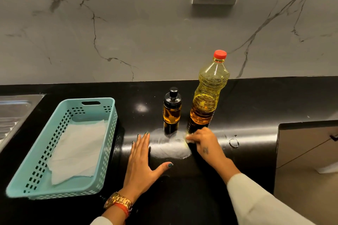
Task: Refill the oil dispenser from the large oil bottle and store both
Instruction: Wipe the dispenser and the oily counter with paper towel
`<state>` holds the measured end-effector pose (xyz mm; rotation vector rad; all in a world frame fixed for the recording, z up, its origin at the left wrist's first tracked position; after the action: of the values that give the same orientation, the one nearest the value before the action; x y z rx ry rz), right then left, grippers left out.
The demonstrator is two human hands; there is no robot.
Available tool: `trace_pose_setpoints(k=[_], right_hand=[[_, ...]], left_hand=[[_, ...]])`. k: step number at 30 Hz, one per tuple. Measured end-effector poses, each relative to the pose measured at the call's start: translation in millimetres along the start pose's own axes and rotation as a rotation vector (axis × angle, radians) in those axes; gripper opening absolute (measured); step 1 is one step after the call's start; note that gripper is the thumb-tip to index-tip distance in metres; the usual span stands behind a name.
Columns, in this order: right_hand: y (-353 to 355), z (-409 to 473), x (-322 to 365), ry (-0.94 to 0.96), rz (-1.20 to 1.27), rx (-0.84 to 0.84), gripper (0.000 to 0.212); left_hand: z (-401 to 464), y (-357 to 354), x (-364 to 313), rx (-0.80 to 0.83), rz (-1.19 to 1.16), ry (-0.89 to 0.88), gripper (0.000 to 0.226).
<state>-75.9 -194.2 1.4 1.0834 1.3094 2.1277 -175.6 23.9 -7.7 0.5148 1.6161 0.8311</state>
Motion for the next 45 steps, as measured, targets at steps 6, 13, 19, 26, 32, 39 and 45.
trace_pose_setpoints(k=[6, 13, 19, 26, 32, 39, 45], right_hand=[[-18, 22, 44, 0.116, 0.015, 0.176, 0.031], [10, -27, -1, -0.035, 0.116, -0.014, 0.031], [-13, 17, 31, 0.032, 0.031, 0.142, 0.043], [15, -39, -2, 0.023, 0.128, 0.028, 0.037], [-5, 11, 19, 0.002, 0.045, 0.046, 0.039], [14, -44, 0, 0.093, 0.165, 0.018, 0.04], [-3, 29, 11, -0.065, -0.002, 0.112, 0.039]], left_hand=[[-2, 2, -2, -0.008, 0.02, -0.013, 0.109], [-2, 2, -3, -0.011, 0.01, -0.025, 0.11], [-2, 4, -4, -0.028, 0.027, -0.043, 0.11], [-2, 1, -4, -0.021, 0.038, -0.055, 0.108], [-1, 2, -5, -0.024, 0.047, -0.063, 0.108], [-1, 1, -2, -0.03, 0.047, -0.055, 0.108], [-2, 2, -6, -0.031, 0.052, -0.077, 0.108]])
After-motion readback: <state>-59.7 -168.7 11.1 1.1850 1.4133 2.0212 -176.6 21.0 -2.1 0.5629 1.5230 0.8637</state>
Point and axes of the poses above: each hand's wrist, its own z-axis towards the middle knuckle, its own y-axis out of the back of the hand, x = y × z, the point moved 1 cm from there along z, towards the middle knuckle, and after that the axes turned 11 degrees about y, right-handed, at the moved point
